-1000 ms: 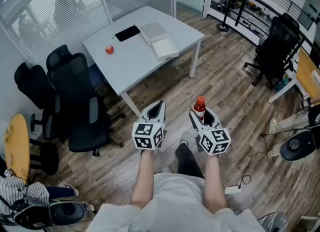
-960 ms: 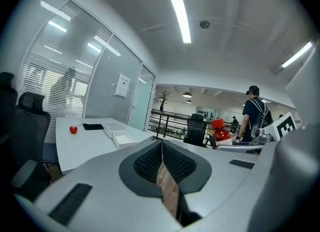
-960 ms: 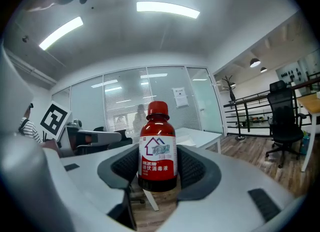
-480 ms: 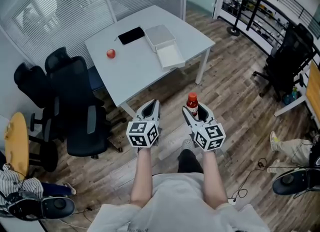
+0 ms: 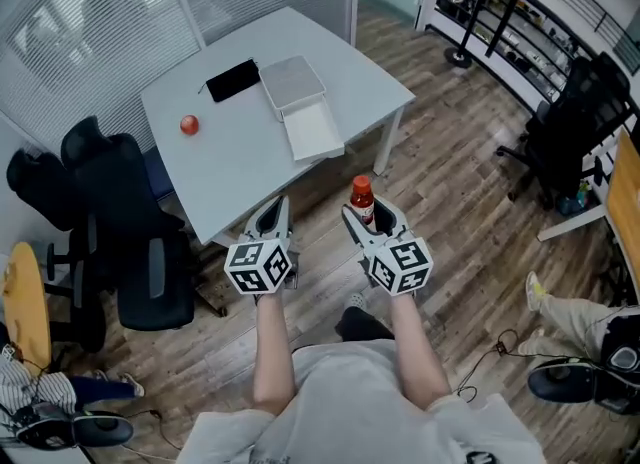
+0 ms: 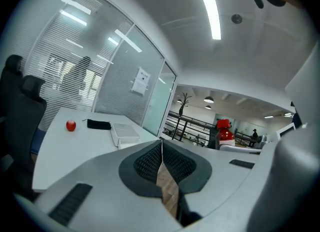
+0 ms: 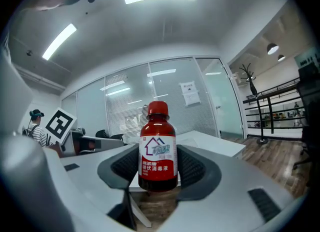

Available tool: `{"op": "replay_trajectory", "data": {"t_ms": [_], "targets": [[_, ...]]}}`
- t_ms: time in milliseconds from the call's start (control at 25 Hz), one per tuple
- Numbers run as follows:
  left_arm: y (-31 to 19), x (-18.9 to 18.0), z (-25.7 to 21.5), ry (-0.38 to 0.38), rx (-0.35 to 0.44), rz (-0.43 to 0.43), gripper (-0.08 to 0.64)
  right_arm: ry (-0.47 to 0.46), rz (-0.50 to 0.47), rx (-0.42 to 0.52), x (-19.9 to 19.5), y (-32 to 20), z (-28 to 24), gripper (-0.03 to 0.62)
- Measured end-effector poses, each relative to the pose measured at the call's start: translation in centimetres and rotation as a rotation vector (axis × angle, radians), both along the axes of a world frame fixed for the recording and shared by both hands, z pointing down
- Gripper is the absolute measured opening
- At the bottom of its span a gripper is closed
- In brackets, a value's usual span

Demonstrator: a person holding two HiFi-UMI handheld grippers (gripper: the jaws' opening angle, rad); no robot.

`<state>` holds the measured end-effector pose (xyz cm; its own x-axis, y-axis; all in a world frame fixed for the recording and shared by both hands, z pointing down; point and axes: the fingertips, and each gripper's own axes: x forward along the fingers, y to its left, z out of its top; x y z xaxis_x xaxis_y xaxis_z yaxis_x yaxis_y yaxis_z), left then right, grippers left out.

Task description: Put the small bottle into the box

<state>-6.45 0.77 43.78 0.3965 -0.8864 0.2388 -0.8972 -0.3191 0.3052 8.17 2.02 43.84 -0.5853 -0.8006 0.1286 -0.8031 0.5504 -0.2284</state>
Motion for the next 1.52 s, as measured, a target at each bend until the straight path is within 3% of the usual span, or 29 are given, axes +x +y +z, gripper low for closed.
{"op": "replay_trajectory", "data": {"t_ms": [360, 840, 1520], "targets": [[-4.3, 4.8, -0.8, -0.064, -0.004, -0.006, 0.029, -0.035, -0.017, -0.036, 4.4, -5.8, 0.2, 0.225], [-5.3, 3.0, 0.1, -0.097, -0.033, -0.096, 0.029, -0.065, -0.038, -0.085, 5.1, -7.7, 2.2, 0.225], [-11.5, 1.2, 0.9, -0.096, -0.027, -0.071, 0.029, -0.040, -0.016, -0.090, 2.9, -14.9, 3.1, 0.225]]}}
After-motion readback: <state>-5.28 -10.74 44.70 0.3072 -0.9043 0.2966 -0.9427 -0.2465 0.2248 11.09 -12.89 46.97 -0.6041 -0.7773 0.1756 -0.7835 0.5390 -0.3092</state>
